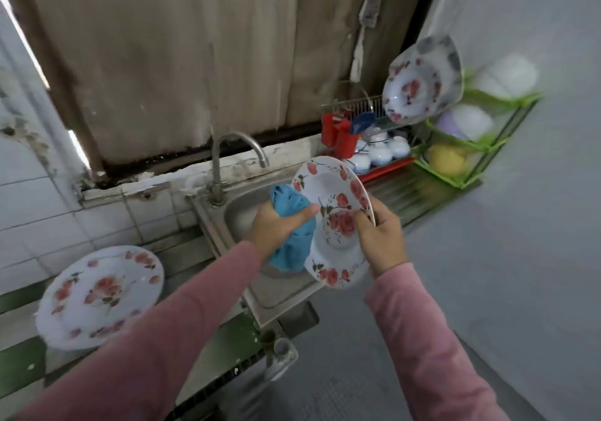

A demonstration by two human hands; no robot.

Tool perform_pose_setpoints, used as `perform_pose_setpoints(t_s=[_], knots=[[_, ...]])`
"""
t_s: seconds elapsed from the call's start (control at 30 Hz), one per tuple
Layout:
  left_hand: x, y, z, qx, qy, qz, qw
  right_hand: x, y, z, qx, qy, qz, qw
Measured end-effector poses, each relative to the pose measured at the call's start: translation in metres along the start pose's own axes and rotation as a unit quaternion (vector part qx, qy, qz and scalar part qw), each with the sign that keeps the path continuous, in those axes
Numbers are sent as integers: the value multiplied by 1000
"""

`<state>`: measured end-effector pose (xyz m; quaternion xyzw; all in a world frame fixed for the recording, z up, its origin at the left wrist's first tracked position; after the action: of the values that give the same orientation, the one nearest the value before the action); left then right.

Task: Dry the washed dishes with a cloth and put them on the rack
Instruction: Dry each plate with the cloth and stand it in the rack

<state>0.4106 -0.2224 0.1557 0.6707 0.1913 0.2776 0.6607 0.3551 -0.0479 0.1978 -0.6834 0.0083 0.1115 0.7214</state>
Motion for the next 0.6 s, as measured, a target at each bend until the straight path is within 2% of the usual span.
perform_pose_setpoints(t_s=[0.17,0.37,0.6], knots=[[7,25,-146,-4,-64,31,997,-45,-11,139,-16,100,43,994],[-5,30,-258,81,-153,86,981,-85,-17,221,2,146,89,985],[-40,54,-353,184,-152,104,966,-152,9,272,34,172,119,977]])
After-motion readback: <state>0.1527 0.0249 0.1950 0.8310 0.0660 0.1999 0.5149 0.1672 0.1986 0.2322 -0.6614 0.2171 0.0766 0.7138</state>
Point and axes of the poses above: each hand's wrist, its own x-axis away from the middle knuckle, its own z-axis out of the back of the hand, y = z × x, the point moved 5 cm from there along -x, towards the middle knuckle, and after that the axes turned 9 degrees about y, right-handed, at the moved point
